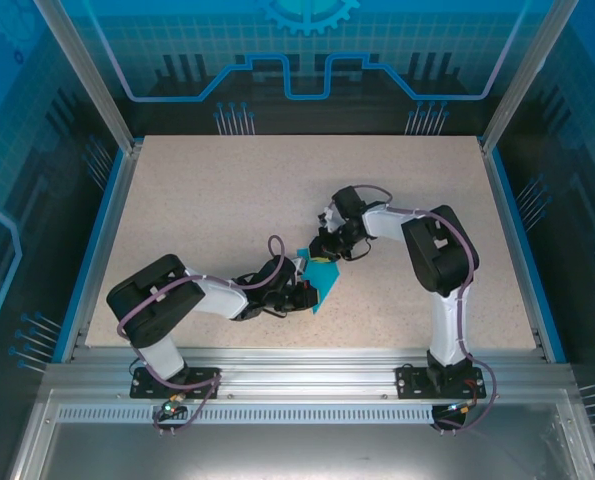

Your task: Fold a paper plane with a square sheet of paper (pick it up from the middle)

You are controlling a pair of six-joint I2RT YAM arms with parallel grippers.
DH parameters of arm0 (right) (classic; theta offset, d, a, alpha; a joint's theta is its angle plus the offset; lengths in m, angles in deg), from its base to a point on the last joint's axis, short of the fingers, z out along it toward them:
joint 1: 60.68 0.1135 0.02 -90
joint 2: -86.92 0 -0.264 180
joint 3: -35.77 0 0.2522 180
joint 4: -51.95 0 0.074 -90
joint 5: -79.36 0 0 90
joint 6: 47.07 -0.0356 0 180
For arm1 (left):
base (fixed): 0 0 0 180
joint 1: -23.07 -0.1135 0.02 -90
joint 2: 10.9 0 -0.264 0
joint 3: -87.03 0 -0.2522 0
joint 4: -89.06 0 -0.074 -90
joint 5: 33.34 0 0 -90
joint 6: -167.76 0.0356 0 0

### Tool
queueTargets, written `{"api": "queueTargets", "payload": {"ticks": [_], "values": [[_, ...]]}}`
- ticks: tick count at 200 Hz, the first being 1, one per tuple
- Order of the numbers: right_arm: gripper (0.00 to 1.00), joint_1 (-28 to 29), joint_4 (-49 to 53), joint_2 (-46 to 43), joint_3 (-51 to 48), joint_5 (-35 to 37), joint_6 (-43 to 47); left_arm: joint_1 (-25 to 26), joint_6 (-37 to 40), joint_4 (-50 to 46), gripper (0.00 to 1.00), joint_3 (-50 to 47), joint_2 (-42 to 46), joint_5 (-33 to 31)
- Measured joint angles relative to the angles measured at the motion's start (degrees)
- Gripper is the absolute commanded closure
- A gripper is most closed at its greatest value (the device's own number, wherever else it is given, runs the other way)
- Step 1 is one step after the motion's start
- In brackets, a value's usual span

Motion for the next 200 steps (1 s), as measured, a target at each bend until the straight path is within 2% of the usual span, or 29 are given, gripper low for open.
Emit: {"api": "queueTargets", "payload": {"ticks": [31,80,115,145,187,200], "values": [[0.85,-2.1,-0.2,2.3,4.4,3.5,0.9,0.0,0.0,0.7,0.95,-0.3,0.0,0.0],[0.85,-2.7,2.7,4.4,8.7,3.8,1.2,0.0,0.0,0.6,0.94,-0.3,0.0,-0.1],[0.80,-3.7,3.1,3.5,10.1,6.5,2.2,0.3,0.6,-0.5,0.93,0.0,0.6,-0.4],[0.73,-4.7,3.2,-4.3,5.5,8.0,2.8,0.9,3.3,-7.3,0.86,1.1,3.1,-0.6],[0.64,-5.0,0.7,-20.6,-9.0,8.1,2.7,1.2,7.5,-23.2,0.68,3.6,11.4,-0.7],[0.60,-5.0,0.0,-23.5,-13.6,8.1,2.1,0.8,8.3,-26.1,0.67,5.0,14.9,-0.9]]}}
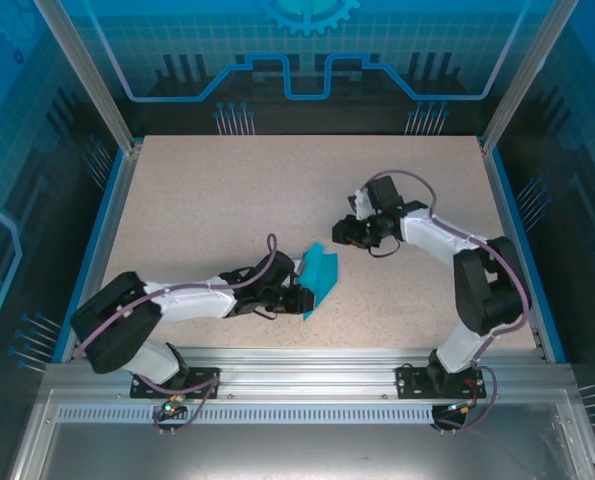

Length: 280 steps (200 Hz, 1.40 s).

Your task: Fold a paper plane with a square sheet of paper (pick it up from the middle)

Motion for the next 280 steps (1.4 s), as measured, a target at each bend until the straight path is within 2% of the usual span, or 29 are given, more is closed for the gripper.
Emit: {"api": "queueTargets", "payload": {"ticks": [34,98,186,242,259,280], "values": [[0.54,0.4,-1.4,-3.6,-10.0,0.0,-1.7,-3.0,1.0,-3.1,0.67,3.3,4.8,-0.9],[0.50,5.2,-5.0,-4.0,-14.6,-0.6,-4.6,-4.6,1.0,-6.4,0.69,5.5,-1.0,-1.7],[0.65,10.0,-10.1,-1.8,-15.5,-1.1,-9.4,-4.6,1.0,-7.0,0.77,5.6,-7.0,-2.7],[0.62,10.0,-13.4,-0.3,-16.6,-1.6,-11.5,-4.6,0.8,-5.6,0.84,5.6,-9.5,-2.6],[0.71,10.0,-15.7,-0.2,-17.4,-2.5,-12.5,-4.6,0.8,-5.0,0.85,5.6,-9.8,-2.5],[0.73,10.1,-17.4,0.3,-17.8,-3.1,-13.3,-4.6,-0.2,-3.4,0.86,5.4,-10.2,-1.9]]}}
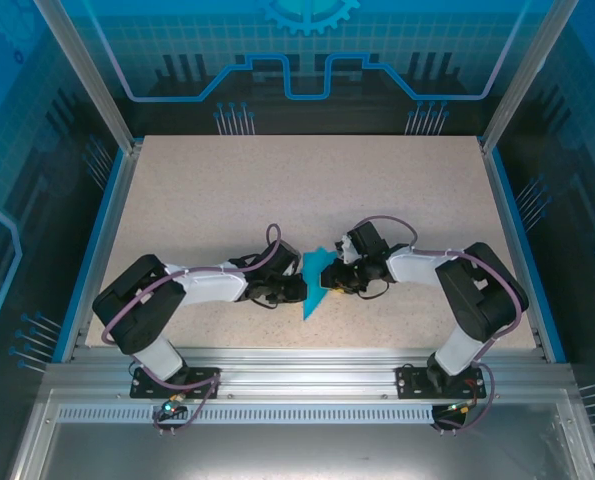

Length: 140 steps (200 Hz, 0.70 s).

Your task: Fold a paper plane with a square sheet of paper (pick it up from the middle)

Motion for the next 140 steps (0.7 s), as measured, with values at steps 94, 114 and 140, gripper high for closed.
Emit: {"api": "queueTargets", "payload": {"ticks": [94,114,140], "values": [[0.64,0.2,-6.0,2.2,-0.5,-2.8,-0.5,0.0,-3.3,5.9,0.87,-3.7,-0.1,2.3],[0.62,0.3,-6.6,2.4,-0.5,-3.1,-0.4,0.0,-3.6,6.7,0.87,-4.0,-0.1,2.3],[0.58,0.4,-7.2,2.5,-0.5,-4.0,-0.3,-0.1,-3.6,7.0,0.87,-4.2,-0.1,2.4]]}}
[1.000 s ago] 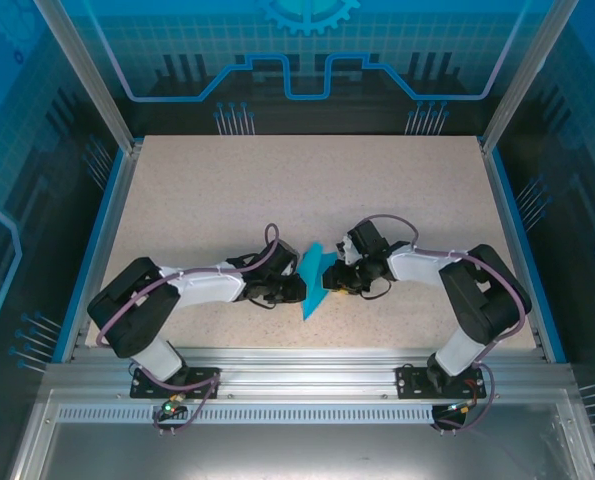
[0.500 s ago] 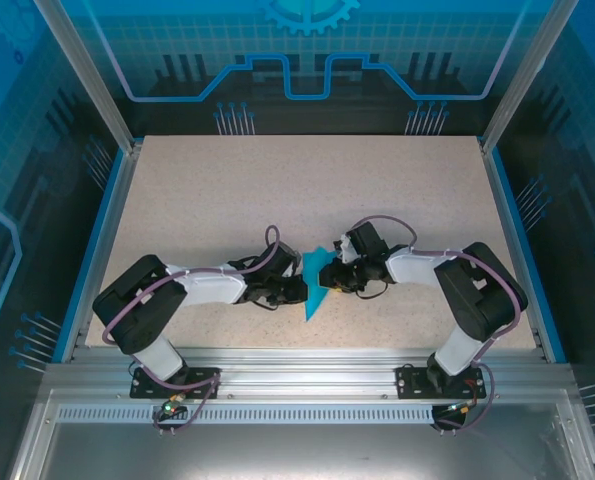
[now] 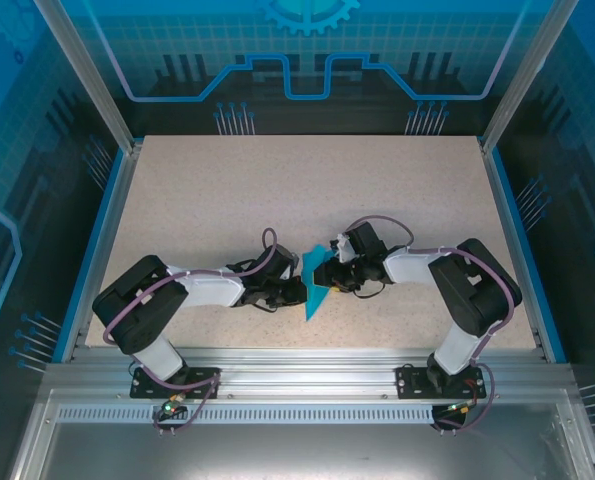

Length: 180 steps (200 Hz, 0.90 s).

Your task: Fold a paper plane with a square sheet of paper (pick it up from the middle)

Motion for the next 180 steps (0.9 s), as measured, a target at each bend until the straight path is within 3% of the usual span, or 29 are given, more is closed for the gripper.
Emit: {"api": "queueTargets", "payload": {"ticks": [37,54,121,155,180], "values": [[0.59,0.2,-0.1,0.1,0.1,-0.1,0.0,0.0,-0.4,0.2,0.87,-0.1,0.0,0.0],[0.70,0.4,-0.1,0.4,0.3,0.0,0.5,0.0,-0.6,0.2,0.87,-0.1,0.0,0.0],[0.92,2.0,2.0,1.9,2.1,2.3,2.8,0.0,-1.5,0.3,0.82,-1.4,1.8,0.0],[0.93,2.1,10.1,-2.9,4.4,6.2,5.9,0.0,-1.9,-0.4,0.75,-3.0,8.0,-0.7],[0.91,2.8,22.5,-7.7,10.5,15.5,9.2,0.0,-2.6,-2.5,0.73,-4.3,16.0,-4.5]]}}
